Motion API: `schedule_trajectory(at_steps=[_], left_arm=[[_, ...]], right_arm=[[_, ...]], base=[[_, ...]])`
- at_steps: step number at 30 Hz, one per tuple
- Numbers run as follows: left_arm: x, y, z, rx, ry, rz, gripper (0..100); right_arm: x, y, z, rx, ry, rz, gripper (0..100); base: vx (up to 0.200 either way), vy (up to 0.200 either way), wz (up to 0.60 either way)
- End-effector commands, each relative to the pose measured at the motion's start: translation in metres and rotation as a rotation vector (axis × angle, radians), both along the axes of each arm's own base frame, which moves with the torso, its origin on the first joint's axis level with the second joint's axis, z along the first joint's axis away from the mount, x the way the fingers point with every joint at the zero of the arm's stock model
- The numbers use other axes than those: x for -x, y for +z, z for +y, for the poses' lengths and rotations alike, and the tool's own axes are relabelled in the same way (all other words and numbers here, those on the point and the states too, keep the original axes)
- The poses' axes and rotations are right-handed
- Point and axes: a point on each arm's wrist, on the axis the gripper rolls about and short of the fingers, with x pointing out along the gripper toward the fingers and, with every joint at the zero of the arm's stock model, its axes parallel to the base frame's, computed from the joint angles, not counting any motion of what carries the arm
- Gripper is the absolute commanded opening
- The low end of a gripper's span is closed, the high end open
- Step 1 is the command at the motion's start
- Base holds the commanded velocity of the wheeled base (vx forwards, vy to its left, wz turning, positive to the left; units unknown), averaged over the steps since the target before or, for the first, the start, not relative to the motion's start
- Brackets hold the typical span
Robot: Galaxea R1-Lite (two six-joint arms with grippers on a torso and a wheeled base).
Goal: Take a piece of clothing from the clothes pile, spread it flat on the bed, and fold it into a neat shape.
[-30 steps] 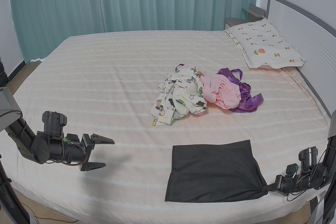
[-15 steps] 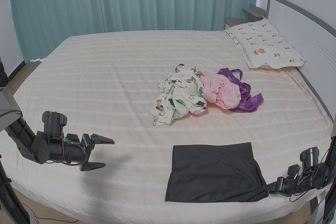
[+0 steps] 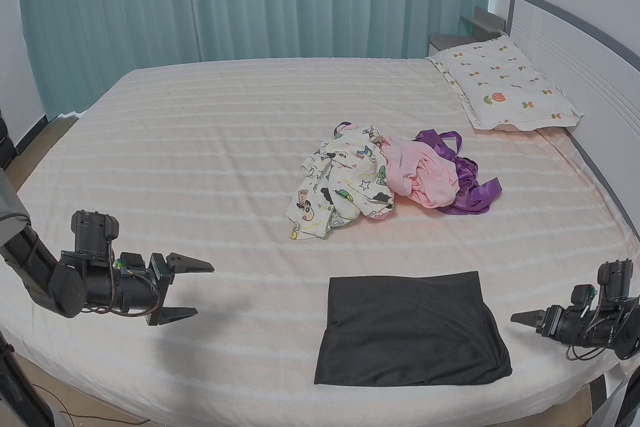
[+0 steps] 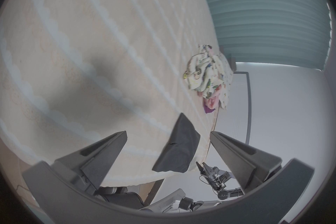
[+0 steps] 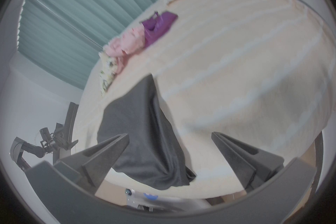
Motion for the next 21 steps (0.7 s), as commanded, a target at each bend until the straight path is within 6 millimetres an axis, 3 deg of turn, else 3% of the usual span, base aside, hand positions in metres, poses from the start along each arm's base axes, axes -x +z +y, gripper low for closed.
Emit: schedule_trajectory(at_steps=[1, 4, 6, 7, 8, 9, 10, 11, 12, 13, 14, 16, 19, 21], left_arm=[[0.058, 0.085, -0.001, -0.022, 0.023, -0.361, 100], [0.084, 0.105, 0.0, -0.066, 0.094, -0.471, 100], [0.112, 0.118, 0.002, -0.1, 0.164, -0.566, 100], [0.112, 0.118, 0.002, -0.1, 0.164, -0.566, 100], [0.142, 0.129, 0.004, -0.116, 0.195, -0.677, 100], [0.152, 0.131, 0.004, -0.12, 0.201, -0.711, 100], [0.152, 0.131, 0.004, -0.12, 0.201, -0.711, 100], [0.179, 0.131, 0.005, -0.149, 0.223, -0.8, 100], [0.194, 0.13, 0.006, -0.172, 0.239, -0.843, 100], [0.198, 0.129, 0.006, -0.18, 0.244, -0.855, 100], [0.218, 0.125, 0.007, -0.221, 0.261, -0.905, 100], [0.237, 0.12, 0.007, -0.256, 0.265, -0.944, 100], [0.274, 0.109, 0.008, -0.309, 0.262, -1.023, 100], [0.29, 0.104, 0.008, -0.369, 0.25, -1.1, 100]], right_arm=[[0.034, 0.071, 0.002, 0.043, -0.05, -0.411, 100], [0.052, 0.087, 0.006, 0.059, -0.045, -0.52, 100], [0.072, 0.098, 0.01, 0.064, -0.033, -0.597, 100], [0.072, 0.098, 0.01, 0.064, -0.033, -0.597, 100], [0.09, 0.105, 0.014, 0.067, -0.018, -0.656, 100], [0.096, 0.107, 0.015, 0.066, -0.009, -0.675, 100], [0.096, 0.107, 0.015, 0.066, -0.009, -0.675, 100], [0.113, 0.114, 0.019, 0.072, 0.003, -0.736, 100], [0.123, 0.119, 0.02, 0.077, 0.005, -0.769, 100], [0.125, 0.121, 0.021, 0.079, 0.005, -0.777, 100], [0.141, 0.129, 0.024, 0.082, 0.014, -0.803, 100], [0.157, 0.133, 0.027, 0.07, 0.037, -0.786, 100], [0.199, 0.127, 0.031, 0.059, 0.155, -0.74, 100], [0.216, 0.117, 0.03, 0.097, 0.213, -0.72, 100]], base=[[0.0, 0.0, 0.0], [0.0, 0.0, 0.0], [0.0, 0.0, 0.0], [0.0, 0.0, 0.0], [0.0, 0.0, 0.0], [0.0, 0.0, 0.0], [0.0, 0.0, 0.0], [0.0, 0.0, 0.0], [0.0, 0.0, 0.0], [0.0, 0.0, 0.0], [0.0, 0.0, 0.0], [0.0, 0.0, 0.0], [0.0, 0.0, 0.0], [0.0, 0.0, 0.0]])
